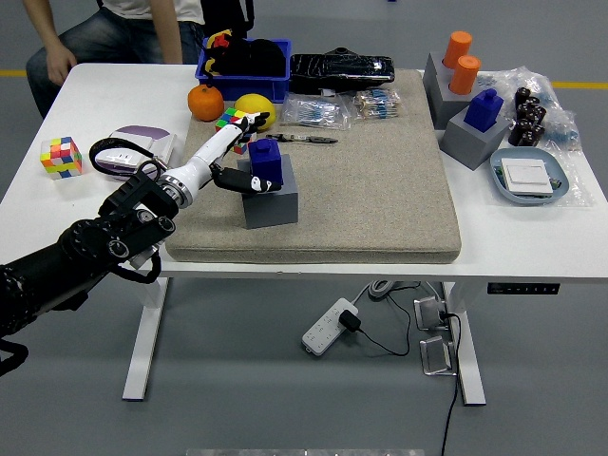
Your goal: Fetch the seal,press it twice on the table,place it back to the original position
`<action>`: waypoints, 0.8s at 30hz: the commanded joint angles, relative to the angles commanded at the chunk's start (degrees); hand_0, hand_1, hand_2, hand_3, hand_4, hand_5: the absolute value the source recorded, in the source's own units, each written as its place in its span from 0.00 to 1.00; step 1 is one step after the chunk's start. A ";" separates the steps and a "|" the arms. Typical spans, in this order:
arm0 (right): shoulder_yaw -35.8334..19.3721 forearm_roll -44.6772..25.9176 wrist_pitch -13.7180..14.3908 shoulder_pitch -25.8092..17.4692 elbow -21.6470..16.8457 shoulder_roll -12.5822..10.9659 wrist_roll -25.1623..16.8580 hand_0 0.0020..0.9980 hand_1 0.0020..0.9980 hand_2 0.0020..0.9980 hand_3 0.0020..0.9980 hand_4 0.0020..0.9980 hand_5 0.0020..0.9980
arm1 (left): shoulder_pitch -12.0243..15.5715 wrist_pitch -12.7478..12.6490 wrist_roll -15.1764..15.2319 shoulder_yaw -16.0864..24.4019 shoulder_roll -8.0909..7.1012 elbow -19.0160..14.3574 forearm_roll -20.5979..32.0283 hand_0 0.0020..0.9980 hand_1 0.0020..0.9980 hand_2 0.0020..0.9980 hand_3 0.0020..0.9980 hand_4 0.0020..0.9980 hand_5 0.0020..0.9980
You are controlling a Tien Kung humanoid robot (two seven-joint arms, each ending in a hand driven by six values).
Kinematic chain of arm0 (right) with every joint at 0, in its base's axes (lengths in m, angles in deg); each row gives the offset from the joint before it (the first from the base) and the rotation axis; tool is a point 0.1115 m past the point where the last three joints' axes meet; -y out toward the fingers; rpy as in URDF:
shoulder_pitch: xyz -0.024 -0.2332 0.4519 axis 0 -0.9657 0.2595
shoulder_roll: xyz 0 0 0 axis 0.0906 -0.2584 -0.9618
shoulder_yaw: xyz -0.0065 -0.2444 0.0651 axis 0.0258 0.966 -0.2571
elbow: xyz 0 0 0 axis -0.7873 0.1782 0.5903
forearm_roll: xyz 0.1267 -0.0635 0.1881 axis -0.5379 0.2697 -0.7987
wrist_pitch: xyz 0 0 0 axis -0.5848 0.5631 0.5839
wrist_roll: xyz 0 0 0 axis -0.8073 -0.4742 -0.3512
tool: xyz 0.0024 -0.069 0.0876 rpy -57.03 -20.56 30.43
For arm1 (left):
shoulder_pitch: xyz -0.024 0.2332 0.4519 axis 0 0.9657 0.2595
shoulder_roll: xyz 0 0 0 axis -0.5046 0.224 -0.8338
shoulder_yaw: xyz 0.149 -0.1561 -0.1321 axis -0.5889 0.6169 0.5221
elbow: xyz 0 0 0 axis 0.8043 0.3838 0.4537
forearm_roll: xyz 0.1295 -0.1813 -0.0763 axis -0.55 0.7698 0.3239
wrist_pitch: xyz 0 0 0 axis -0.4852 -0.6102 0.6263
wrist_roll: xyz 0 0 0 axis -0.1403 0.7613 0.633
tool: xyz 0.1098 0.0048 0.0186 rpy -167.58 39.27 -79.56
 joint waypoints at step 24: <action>-1.64 0.39 0.30 -0.44 -0.09 -0.08 0.18 0.86 0.80 0.76 0.76 0.84 0.53 | -0.11 -4.59 3.19 6.69 -12.61 3.92 6.93 0.98 1.00 1.00 1.00 1.00 0.57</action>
